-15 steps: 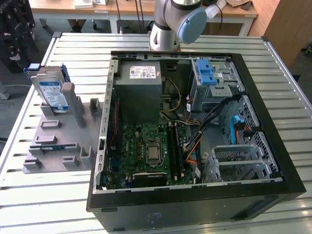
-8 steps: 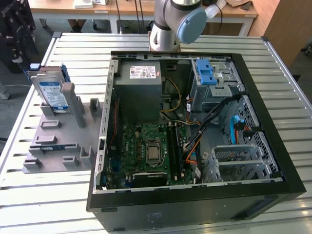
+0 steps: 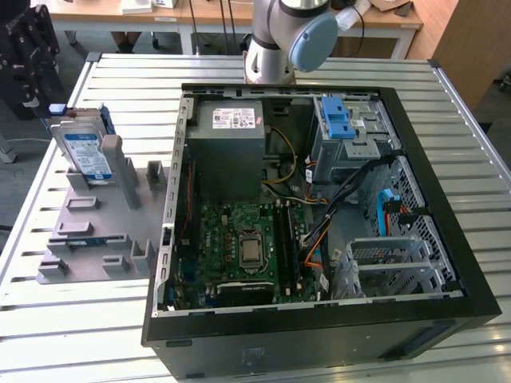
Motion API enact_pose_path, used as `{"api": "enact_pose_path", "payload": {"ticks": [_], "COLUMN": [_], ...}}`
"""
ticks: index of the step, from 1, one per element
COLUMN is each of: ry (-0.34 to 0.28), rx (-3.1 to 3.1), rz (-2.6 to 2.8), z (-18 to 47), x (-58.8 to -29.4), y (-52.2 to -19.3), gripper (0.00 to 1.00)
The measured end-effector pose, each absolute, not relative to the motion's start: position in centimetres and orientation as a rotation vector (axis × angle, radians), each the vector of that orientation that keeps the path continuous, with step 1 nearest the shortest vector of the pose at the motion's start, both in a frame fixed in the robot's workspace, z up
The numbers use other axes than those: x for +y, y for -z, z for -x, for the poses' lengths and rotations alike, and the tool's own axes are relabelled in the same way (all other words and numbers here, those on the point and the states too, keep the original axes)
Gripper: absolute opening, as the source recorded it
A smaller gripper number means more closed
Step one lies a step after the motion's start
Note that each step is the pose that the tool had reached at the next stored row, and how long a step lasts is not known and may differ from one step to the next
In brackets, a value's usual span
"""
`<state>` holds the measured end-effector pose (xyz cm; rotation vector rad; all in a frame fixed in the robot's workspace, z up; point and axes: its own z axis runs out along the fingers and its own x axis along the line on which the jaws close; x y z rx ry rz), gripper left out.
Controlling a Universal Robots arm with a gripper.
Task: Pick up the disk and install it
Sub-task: 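Pick up the disk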
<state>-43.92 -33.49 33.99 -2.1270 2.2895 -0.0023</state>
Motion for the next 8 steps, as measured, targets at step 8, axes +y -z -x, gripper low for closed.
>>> {"api": "enact_pose_path", "payload": {"ticks": [8], "ry": [0.004], "rx": [2.26], "rz": [2.16], "z": [43.98], "x": [-33.28], "y": [-32.93], "gripper": [0.57]}}
